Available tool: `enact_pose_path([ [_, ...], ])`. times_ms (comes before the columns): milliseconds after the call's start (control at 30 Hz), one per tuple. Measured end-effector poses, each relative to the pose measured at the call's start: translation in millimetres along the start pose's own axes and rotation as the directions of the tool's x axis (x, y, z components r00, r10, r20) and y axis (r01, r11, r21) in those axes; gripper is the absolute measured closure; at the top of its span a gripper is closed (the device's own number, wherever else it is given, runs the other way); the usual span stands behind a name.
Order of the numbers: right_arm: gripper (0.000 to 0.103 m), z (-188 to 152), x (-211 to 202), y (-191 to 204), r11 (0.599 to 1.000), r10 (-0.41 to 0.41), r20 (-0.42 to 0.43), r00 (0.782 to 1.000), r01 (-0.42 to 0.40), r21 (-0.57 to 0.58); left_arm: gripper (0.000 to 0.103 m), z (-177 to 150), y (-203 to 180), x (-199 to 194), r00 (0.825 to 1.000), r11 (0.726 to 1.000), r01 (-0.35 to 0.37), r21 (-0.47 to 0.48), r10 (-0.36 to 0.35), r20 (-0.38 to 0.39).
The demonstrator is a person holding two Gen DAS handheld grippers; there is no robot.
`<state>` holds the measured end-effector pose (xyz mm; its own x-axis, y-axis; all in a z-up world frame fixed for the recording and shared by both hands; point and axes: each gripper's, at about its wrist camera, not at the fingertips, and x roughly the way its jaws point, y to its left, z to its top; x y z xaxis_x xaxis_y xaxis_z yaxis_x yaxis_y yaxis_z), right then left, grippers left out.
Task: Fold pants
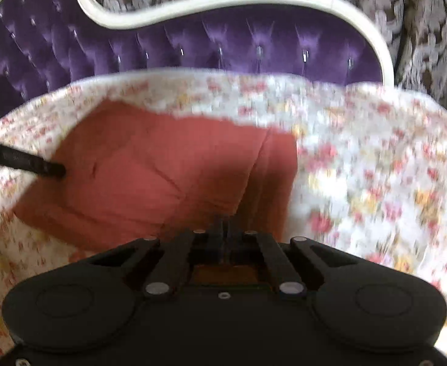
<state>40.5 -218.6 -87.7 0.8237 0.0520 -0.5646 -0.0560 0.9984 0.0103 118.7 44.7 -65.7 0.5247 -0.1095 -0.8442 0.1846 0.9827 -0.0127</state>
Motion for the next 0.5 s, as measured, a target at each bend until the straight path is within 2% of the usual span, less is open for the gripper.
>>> enact_pose_path([
  [133, 0.098, 7.4, -11.2, -4.1, 0.999, 0.0, 0.029, 1.0, -0.001, 0.036, 0.067, 0.5, 0.1, 1.0, 1.0, 1.0, -0.003, 0.004, 0.003, -0.001],
  [167, 0.095, 10.3, -13.8, -7.2, 0.999, -0.004, 0.052, 0.999, 0.001, 0.051, 0.067, 0.8, 0.0, 0.8, 1.0, 1.0, -0.003, 0.003, 0.003, 0.0],
  [233, 0.081, 15.6, -17.8, -12.6, 0.995, -0.01, 0.11, 0.994, -0.001, 0.1, 0.067, 0.6, -0.8, 0.7, 1.0, 1.0, -0.005, 0.004, 0.005, 0.001],
  [267, 0.062, 21.4, -14.4, -16.0, 0.992, -0.008, 0.116, 0.993, -0.007, 0.128, 0.067, 0.3, -1.4, 0.4, 1.0, 1.0, -0.007, 0.006, 0.007, 0.003],
  [300, 0.049, 25.9, -8.9, -18.4, 0.989, 0.004, 0.108, 0.994, -0.02, 0.146, 0.067, 0.7, -1.4, 0.4, 1.0, 1.0, -0.008, 0.006, 0.008, 0.004],
  [367, 0.045, 31.9, 8.1, -22.2, 0.982, 0.04, 0.078, 0.996, -0.054, 0.183, 0.067, 0.3, -2.0, -0.8, 1.0, 1.0, -0.01, 0.011, 0.01, 0.008],
  [500, 0.045, 28.4, 36.5, -32.1, 0.963, 0.077, -0.016, 0.997, -0.07, 0.259, 0.067, -1.6, 2.8, -8.0, 1.0, 1.0, -0.013, 0.017, 0.013, 0.017],
])
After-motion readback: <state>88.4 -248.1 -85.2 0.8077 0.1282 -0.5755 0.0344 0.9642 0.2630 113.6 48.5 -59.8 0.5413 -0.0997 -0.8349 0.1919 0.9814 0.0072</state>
